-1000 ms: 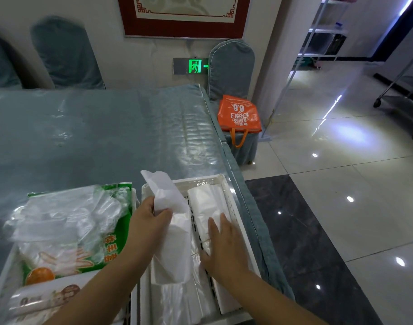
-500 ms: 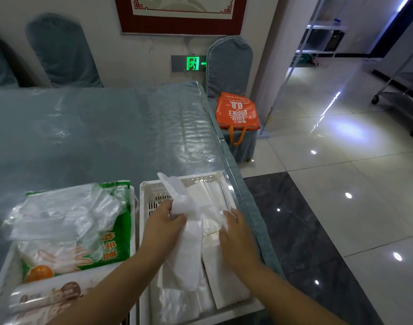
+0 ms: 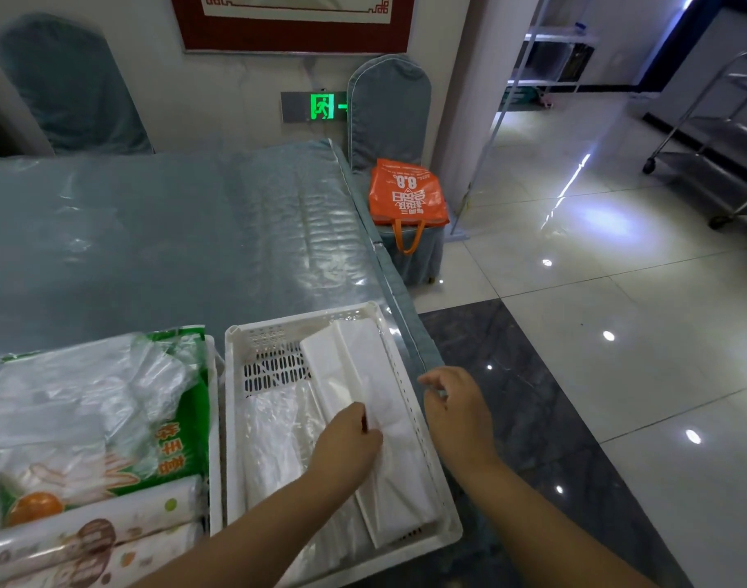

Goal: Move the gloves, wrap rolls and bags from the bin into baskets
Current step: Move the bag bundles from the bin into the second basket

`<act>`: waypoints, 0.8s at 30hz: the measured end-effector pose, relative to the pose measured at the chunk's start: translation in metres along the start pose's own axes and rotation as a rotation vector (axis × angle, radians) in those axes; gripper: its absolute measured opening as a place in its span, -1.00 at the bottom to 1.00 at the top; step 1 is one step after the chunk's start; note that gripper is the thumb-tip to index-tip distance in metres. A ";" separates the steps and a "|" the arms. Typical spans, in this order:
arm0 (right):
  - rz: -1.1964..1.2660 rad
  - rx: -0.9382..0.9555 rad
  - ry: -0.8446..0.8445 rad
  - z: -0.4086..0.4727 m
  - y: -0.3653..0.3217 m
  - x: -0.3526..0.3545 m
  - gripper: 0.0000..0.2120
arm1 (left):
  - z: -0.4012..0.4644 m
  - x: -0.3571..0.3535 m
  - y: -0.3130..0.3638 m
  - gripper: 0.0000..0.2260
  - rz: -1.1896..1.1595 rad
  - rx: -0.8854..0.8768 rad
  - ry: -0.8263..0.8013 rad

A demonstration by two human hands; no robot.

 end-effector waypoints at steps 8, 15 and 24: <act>-0.083 0.183 -0.227 -0.015 -0.025 -0.031 -0.73 | -0.012 -0.024 0.004 -0.69 0.599 -0.490 -0.255; -0.322 0.244 -0.306 -0.018 -0.029 -0.054 -0.46 | -0.014 -0.021 -0.018 -0.69 0.909 -0.560 -0.392; -0.417 0.408 -0.293 -0.025 -0.045 -0.068 -0.51 | -0.022 0.035 0.020 -0.75 0.705 -0.710 -0.071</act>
Point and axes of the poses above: each hand's wrist, its own z-axis towards the middle knuckle, its own x-axis out of the back of the hand, y = z × x, the point moved 8 cm from there along z, towards the middle knuckle, and after that the axes turned 9 degrees about -z, right-handed, at the moved point
